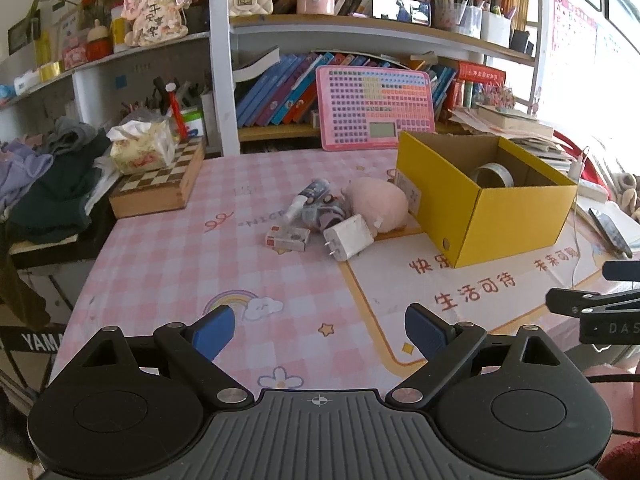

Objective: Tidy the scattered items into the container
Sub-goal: 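Withdraw both tools from the yellow box back over the table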

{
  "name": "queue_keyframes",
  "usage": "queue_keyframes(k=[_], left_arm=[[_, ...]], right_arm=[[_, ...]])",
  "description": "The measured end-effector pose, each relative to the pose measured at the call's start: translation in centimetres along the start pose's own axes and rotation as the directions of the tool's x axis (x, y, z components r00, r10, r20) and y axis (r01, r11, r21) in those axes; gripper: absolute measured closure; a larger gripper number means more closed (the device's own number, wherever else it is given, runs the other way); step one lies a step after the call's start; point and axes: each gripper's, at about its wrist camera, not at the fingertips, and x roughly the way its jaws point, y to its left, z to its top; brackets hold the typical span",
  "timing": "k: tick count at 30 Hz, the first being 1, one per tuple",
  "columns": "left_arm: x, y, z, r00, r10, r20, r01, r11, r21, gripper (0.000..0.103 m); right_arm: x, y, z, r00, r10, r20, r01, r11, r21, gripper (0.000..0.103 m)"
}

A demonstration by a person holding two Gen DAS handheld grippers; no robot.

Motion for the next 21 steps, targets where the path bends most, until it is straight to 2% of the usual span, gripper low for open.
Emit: queue_keyframes(k=[6, 13, 16, 21], left_arm=[[0.0, 0.3, -0.6, 1.0, -0.004, -0.02, 0.004, 1.0, 0.008, 0.009], [-0.1, 1.1, -1.0, 0.999, 0.012, -0.033, -0.012, 1.0, 0.002, 0.009], [-0.2, 1.6, -1.1, 0.999, 0.024, -0.041, -0.024, 1.0, -0.013, 0.003], [-0.2, 2.0, -1.3, 0.998, 0.027, -0.05, -0.028, 0.999, -0.029, 0.002]], right_arm=[[0.2, 2.2, 0.1, 0.998, 0.065, -0.009, -0.065, 0.995, -0.07, 0.014], [0.5, 3.8, 0.7, 0.995, 0.098, -0.01, -0.099, 0.989, -0.107, 0.014], [0.8, 4.1, 1.0, 0.994, 0.106, -0.009, -0.107, 0.987, -0.116, 0.014], [1.2, 4.6, 1.2, 0.993, 0.12, -0.017, -0.121, 0.984, -0.134, 0.014]])
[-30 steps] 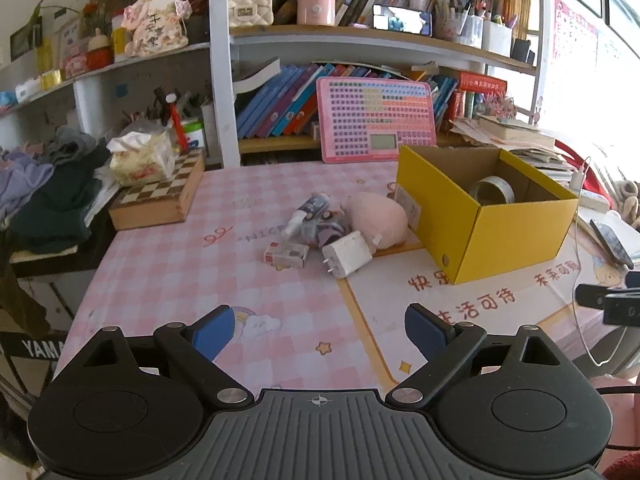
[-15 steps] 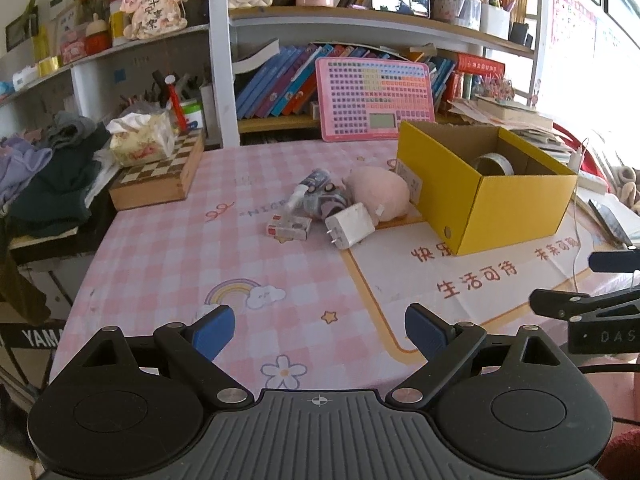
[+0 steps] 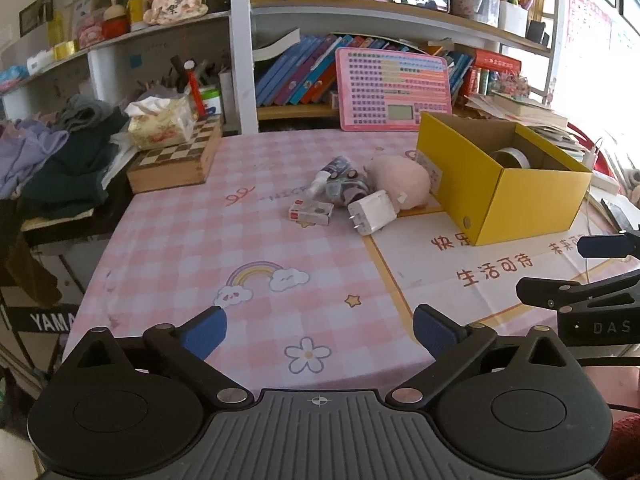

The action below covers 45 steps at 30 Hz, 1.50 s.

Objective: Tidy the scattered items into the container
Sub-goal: 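Withdraw both tools from the yellow box back over the table, then move the right gripper to the pink plush while the left approaches the white charger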

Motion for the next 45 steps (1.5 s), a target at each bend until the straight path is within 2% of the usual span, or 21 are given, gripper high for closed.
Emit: queue_keyframes(k=[9, 15, 18, 20, 24, 45], left_arm=[[1.0, 0.0, -0.3, 0.999, 0.03, -0.018, -0.03, 1.0, 0.005, 0.001], [1.4, -0.4, 0.1, 0.998, 0.05, 0.029, -0.051, 0.998, 0.032, 0.001], [1.9, -0.7, 0.5, 0.999, 0.04, 0.025, -0.042, 0.998, 0.05, 0.001], [2.4, -0.7, 0.8, 0.999, 0.036, 0.018, -0.037, 0.998, 0.057, 0.001], [3.6, -0.5, 1.6, 1.0, 0.016, -0.001, -0.016, 0.999, 0.046, 0.001], [11.0, -1.9, 5.1, 0.999, -0.004, -0.039, 0.009, 0.994, 0.106, 0.002]], right_arm=[[0.6, 0.4, 0.5, 1.0, 0.025, 0.006, -0.025, 0.999, -0.036, 0.014], [1.6, 0.5, 1.6, 0.999, 0.028, 0.018, -0.027, 0.997, -0.067, 0.017], [2.2, 0.3, 2.2, 0.999, 0.038, 0.025, -0.036, 0.997, -0.075, 0.022], [2.8, 0.2, 2.7, 0.999, 0.046, 0.024, -0.044, 0.996, -0.081, 0.029], [4.0, 0.0, 3.5, 0.998, 0.066, 0.012, -0.065, 0.994, -0.093, 0.035], [11.6, -1.3, 9.9, 0.992, 0.125, -0.022, -0.127, 0.987, -0.097, 0.035]])
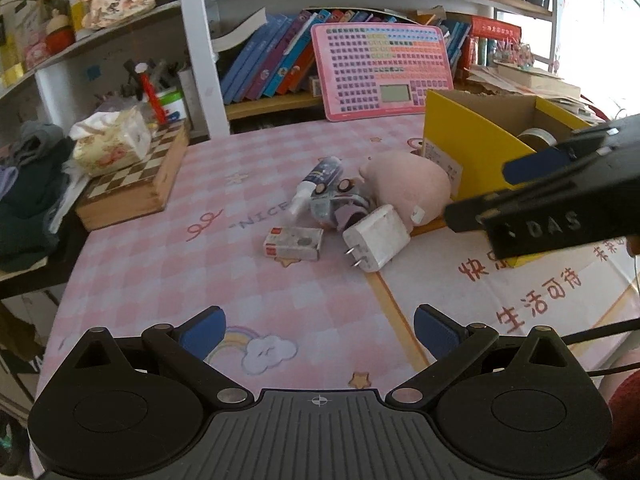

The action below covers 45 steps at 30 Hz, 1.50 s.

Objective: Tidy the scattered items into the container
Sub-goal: 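Move the right gripper to the pink plush while the left approaches the white charger, then close the right gripper on the pink plush while the left grasps the white charger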

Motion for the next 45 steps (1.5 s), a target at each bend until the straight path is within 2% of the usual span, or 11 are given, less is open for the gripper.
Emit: queue_keyframes(k=[3, 8, 10, 12, 16, 28, 34, 36, 40, 43, 45], left_arm=[[1.2, -0.2, 0.5, 1.0, -0.017, 0.003, 0.017, 1.0, -0.001, 0.002], [2.7, -0.2, 1.2, 0.998, -0.056, 0.037, 0.057, 0.998, -0.025, 0.005], [3.4, -0.2, 1.6, 0.995, -0.084, 0.046, 0.085, 0.996, -0.035, 0.009], [4.2, -0.2, 2.0, 0.992, -0.118, 0.053, 0.12, 0.992, -0.042, 0.019], [6.0, -0.4, 2.9, 0.985, -0.167, 0.048, 0.17, 0.984, -0.051, 0.031], [11.0, 0.3, 4.3, 0.968, -0.25, -0.009, 0.244, 0.951, -0.19, 0.032], [12.3, 0.3, 4.2, 0.962, -0.27, -0.03, 0.257, 0.939, -0.228, 0.045], [12.4, 0.4, 4.4, 0.959, -0.282, -0.028, 0.268, 0.933, -0.24, 0.053], [12.3, 0.6, 4.4, 0.953, -0.303, -0.028, 0.286, 0.923, -0.257, 0.058], [12.2, 0.8, 4.3, 0.948, -0.316, -0.027, 0.298, 0.918, -0.263, 0.063], [12.0, 0.9, 4.3, 0.942, -0.333, -0.033, 0.312, 0.91, -0.271, 0.07]], right_arm=[[1.1, 0.0, 0.9, 1.0, -0.012, -0.018, 0.012, 1.0, -0.003, 0.026], [2.7, -0.4, 2.2, 0.999, -0.015, -0.03, 0.016, 1.0, 0.011, 0.025], [3.4, -0.7, 2.8, 0.999, -0.015, -0.036, 0.016, 1.0, 0.026, 0.025], [4.0, -1.0, 3.3, 0.999, -0.016, -0.046, 0.017, 0.999, 0.037, 0.026], [5.6, -1.3, 4.3, 0.997, -0.021, -0.079, 0.023, 0.999, 0.03, 0.028], [10.1, -1.5, 6.2, 0.986, -0.021, -0.165, 0.018, 1.0, -0.024, 0.028], [12.4, -1.5, 6.6, 0.978, -0.025, -0.208, 0.015, 0.999, -0.049, 0.028], [13.2, -1.6, 6.7, 0.975, -0.027, -0.222, 0.017, 0.999, -0.044, 0.027], [14.6, -2.0, 6.7, 0.965, -0.032, -0.259, 0.025, 0.999, -0.027, 0.031], [15.1, -2.2, 6.4, 0.962, -0.041, -0.27, 0.036, 0.999, -0.025, 0.042], [15.0, -2.3, 6.3, 0.964, -0.034, -0.262, 0.029, 0.999, -0.024, 0.046]])
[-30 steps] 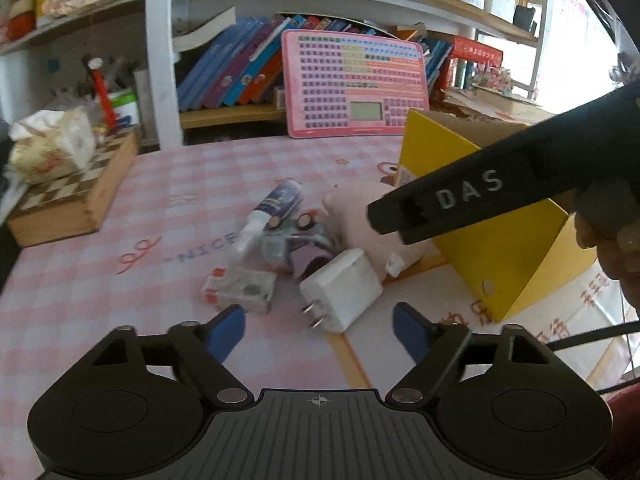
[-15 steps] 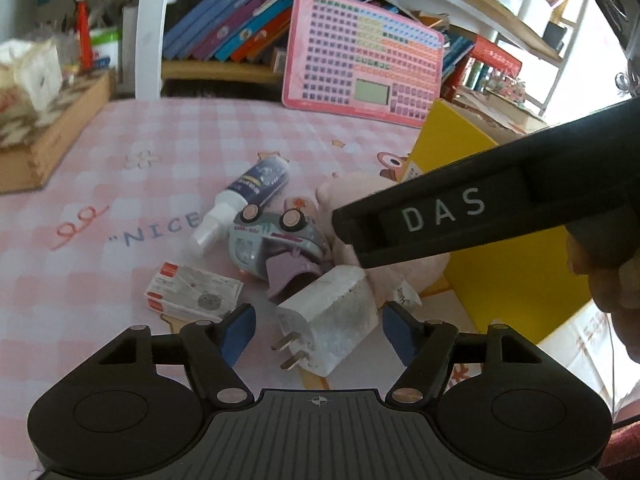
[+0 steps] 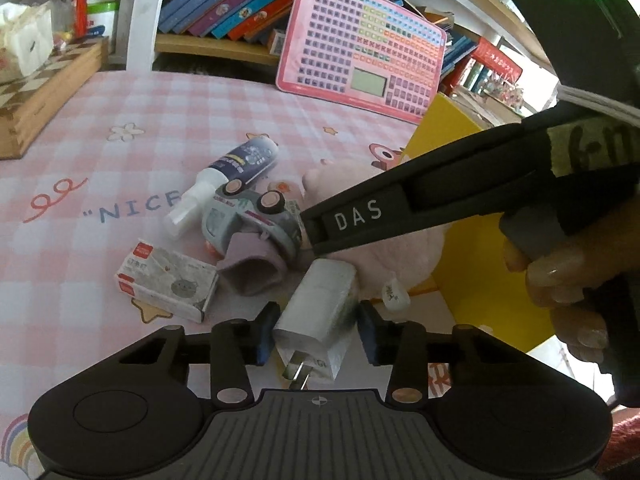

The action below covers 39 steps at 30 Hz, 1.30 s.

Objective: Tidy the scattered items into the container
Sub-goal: 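Close the right gripper on the pink plush while the left grasps the white charger, then lift the plush and charger in both grippers and carry toward the yellow box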

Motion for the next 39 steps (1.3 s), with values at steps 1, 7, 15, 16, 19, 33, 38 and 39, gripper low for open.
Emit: queue_keyframes(k=[1, 7, 15, 16, 19, 33, 38, 39], left_arm=[[-0.1, 0.0, 0.0, 1.0, -0.005, -0.004, 0.005, 1.0, 0.0, 0.072], [-1.2, 0.1, -0.2, 1.0, 0.004, -0.02, -0.004, 1.0, -0.026, 0.077], [-4.0, 1.2, -1.3, 0.999, 0.033, 0.016, -0.031, 0.995, -0.092, 0.077], [-4.2, 1.3, -1.4, 0.999, 0.037, 0.021, -0.035, 0.995, -0.095, 0.077], [-5.1, 1.6, -2.0, 0.998, 0.046, 0.037, -0.041, 0.993, -0.111, 0.077], [-10.5, 3.3, -4.9, 0.992, 0.091, 0.089, -0.074, 0.981, -0.179, 0.077], [-12.3, 3.0, -5.6, 0.989, 0.102, 0.11, -0.082, 0.981, -0.178, 0.077], [-12.7, 3.0, -5.7, 0.989, 0.099, 0.112, -0.077, 0.981, -0.179, 0.077]], right_arm=[[-0.1, -0.1, 0.0, 1.0, 0.004, 0.002, -0.004, 1.0, 0.004, 0.049], [-2.3, -1.1, -0.2, 0.995, 0.061, 0.085, -0.069, 0.993, 0.093, 0.054], [-5.2, -0.4, -1.1, 0.985, 0.113, 0.133, -0.127, 0.987, 0.096, 0.054], [-5.5, -0.3, -1.3, 0.983, 0.12, 0.137, -0.134, 0.986, 0.1, 0.054], [-6.5, 0.1, -2.1, 0.981, 0.13, 0.147, -0.146, 0.984, 0.104, 0.053], [-10.9, 1.9, -6.5, 0.978, 0.149, 0.148, -0.157, 0.987, 0.043, 0.053], [-12.0, 2.8, -8.1, 0.977, 0.156, 0.147, -0.164, 0.985, 0.046, 0.053], [-12.2, 3.0, -8.4, 0.976, 0.157, 0.15, -0.165, 0.985, 0.044, 0.053]])
